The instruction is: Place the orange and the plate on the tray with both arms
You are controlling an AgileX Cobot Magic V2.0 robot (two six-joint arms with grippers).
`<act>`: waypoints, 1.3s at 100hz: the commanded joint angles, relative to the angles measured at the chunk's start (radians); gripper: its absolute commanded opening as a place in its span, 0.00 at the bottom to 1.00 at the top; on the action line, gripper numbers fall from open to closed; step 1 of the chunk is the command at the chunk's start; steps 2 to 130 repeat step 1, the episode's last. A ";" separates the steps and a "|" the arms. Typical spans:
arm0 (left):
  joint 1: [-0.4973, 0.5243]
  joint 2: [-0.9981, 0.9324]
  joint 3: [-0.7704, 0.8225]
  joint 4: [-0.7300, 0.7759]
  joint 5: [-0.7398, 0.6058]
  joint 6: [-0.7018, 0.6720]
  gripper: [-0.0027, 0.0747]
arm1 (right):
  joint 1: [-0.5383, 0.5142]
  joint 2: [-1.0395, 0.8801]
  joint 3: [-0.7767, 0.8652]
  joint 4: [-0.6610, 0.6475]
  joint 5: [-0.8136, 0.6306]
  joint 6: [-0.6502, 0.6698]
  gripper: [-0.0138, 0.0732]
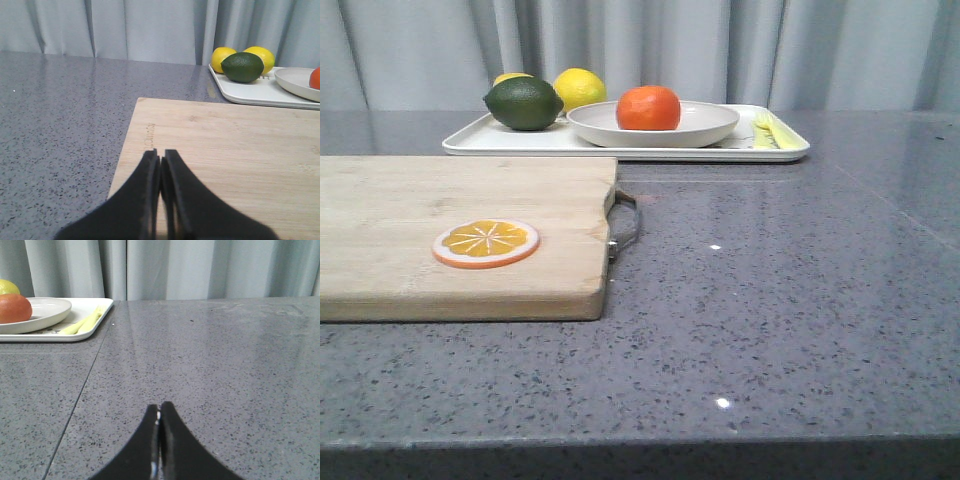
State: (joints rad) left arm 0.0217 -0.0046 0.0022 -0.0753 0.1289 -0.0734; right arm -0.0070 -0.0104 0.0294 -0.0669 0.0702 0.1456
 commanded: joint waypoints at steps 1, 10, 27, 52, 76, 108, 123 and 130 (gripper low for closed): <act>0.001 -0.033 0.008 -0.001 -0.079 0.001 0.01 | -0.006 -0.012 -0.023 -0.012 -0.076 0.003 0.08; 0.001 -0.033 0.008 -0.001 -0.079 0.001 0.01 | -0.006 -0.012 -0.023 -0.012 -0.076 0.003 0.08; 0.001 -0.033 0.008 -0.001 -0.079 0.001 0.01 | -0.006 -0.012 -0.023 -0.012 -0.076 0.003 0.08; 0.001 -0.033 0.008 -0.001 -0.079 0.001 0.01 | -0.006 -0.012 -0.023 -0.012 -0.076 0.003 0.08; 0.001 -0.033 0.008 -0.001 -0.079 0.001 0.01 | -0.006 -0.012 -0.023 -0.012 -0.076 0.003 0.08; 0.001 -0.033 0.008 -0.001 -0.079 0.001 0.01 | -0.006 -0.012 -0.023 -0.012 -0.076 0.003 0.08; 0.001 -0.033 0.008 -0.001 -0.079 0.001 0.01 | -0.006 -0.012 -0.023 -0.012 -0.076 0.003 0.08; 0.001 -0.033 0.008 -0.001 -0.079 0.001 0.01 | -0.006 -0.012 -0.023 -0.012 -0.076 0.003 0.08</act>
